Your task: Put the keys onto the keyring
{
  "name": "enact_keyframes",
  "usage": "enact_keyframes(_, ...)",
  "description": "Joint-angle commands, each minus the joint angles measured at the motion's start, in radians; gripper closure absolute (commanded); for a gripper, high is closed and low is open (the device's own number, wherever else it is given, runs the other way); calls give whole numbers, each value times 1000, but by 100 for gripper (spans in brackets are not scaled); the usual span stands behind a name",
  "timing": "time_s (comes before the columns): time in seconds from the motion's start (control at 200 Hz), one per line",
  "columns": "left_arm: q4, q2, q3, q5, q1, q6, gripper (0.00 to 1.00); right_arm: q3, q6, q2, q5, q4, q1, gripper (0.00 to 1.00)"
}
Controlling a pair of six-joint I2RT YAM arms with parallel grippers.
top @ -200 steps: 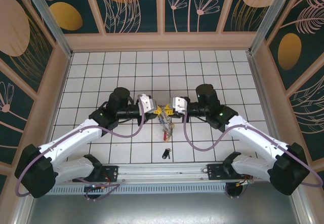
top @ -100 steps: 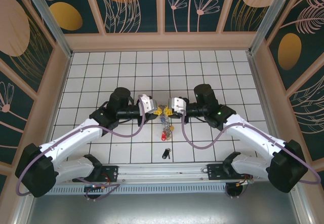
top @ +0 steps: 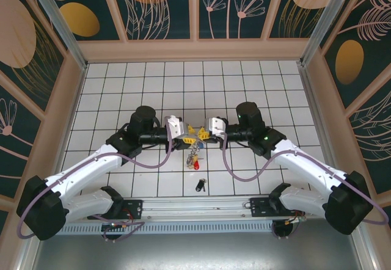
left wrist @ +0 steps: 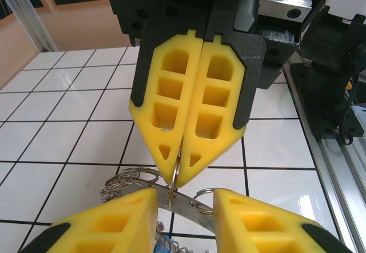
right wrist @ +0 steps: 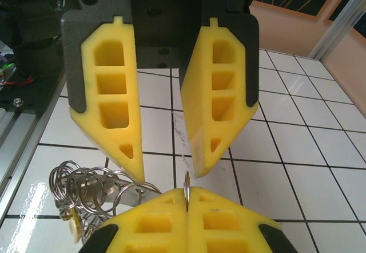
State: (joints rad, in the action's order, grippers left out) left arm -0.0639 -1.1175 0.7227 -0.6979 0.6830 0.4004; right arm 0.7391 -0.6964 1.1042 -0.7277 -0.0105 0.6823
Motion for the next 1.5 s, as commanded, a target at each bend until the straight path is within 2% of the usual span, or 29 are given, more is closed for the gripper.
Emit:
enact_keyframes(0.0, 9, -14, 8, 10, 5, 32, 68, 10, 10, -32, -66, -68, -3, 100)
enact_keyframes(0.36, 22, 14, 4, -15, 6, 100, 71, 25, -15, -40, -94, -28, -1, 100)
enact_keyframes(0.48, 32, 19, 1, -27, 6, 132, 79, 29, -17, -40, -112, -19, 0, 100)
enact_keyframes(0.586, -9, 34, -9, -5, 4, 115, 80, 32, -11, -38, -115, -26, 6, 100)
enact_keyframes(0.831, -78, 20, -28, -39, 5, 84, 80, -13, 79, -48, -101, -185, 19, 100)
enact_keyframes(0.996, -78, 18, -38, -35, 5, 88, 79, -14, 91, -51, -96, -209, 20, 100)
enact_keyframes(1.126, -92, 19, -39, -19, 5, 67, 93, -12, 90, -46, -97, -202, 25, 100)
enact_keyframes(1.201, -130, 26, -44, -22, 6, 35, 93, -6, 77, -38, -82, -183, 38, 100)
enact_keyframes(1.301, -214, 35, -64, -44, 6, -12, 86, -3, 61, -26, -68, -169, 55, 100)
enact_keyframes(1.497, -238, 22, -64, -85, 6, -30, 87, -20, 78, -15, -46, -213, 76, 100)
